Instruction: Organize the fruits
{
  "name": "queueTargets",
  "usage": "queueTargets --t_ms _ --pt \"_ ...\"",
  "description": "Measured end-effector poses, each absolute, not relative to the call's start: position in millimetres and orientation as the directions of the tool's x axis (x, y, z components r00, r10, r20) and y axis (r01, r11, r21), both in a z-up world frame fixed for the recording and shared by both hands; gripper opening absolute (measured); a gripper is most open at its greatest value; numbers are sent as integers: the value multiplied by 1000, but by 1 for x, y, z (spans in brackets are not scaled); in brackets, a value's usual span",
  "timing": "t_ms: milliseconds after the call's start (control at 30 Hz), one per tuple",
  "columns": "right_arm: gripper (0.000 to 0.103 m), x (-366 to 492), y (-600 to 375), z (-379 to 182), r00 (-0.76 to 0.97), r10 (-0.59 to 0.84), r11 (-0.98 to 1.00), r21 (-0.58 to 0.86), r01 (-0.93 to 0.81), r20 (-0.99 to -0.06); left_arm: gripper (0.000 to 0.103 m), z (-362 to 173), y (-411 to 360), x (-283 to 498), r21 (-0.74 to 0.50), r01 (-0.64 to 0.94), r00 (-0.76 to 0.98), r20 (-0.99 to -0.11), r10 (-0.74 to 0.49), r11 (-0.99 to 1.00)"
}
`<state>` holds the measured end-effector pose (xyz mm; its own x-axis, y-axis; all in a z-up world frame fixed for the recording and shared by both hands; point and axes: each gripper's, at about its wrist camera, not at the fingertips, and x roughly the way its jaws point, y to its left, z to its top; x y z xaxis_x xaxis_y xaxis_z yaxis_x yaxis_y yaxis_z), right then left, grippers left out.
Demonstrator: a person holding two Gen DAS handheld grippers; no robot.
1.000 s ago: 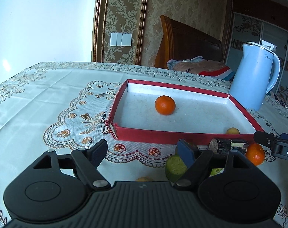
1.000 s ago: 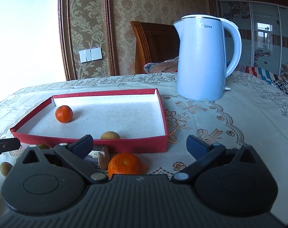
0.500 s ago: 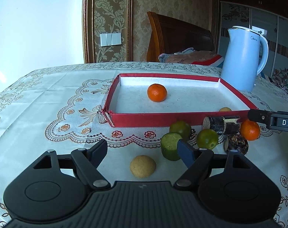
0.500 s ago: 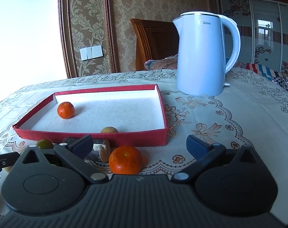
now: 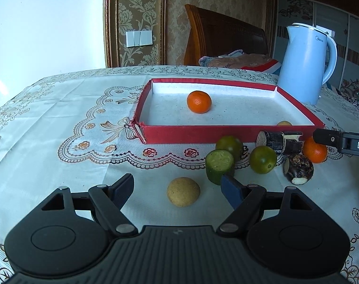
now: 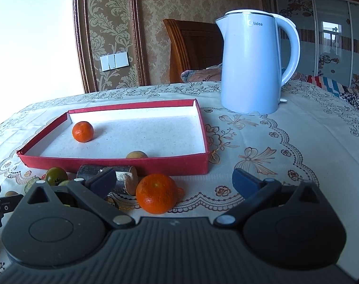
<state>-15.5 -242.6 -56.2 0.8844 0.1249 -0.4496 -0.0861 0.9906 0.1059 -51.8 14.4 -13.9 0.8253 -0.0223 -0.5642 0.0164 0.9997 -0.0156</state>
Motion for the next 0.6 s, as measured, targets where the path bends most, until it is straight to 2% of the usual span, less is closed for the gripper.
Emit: queueTargets --t_ms 233,600 --pt "103 -15 -242 -56 881 125 991 104 -87 -456 81 -19 14 -43 -9 12 788 -616 -15 1000" --pt "103 -11 -242 -57 872 122 991 104 -82 -473 81 -21 8 -41 23 23 785 -620 -3 999"
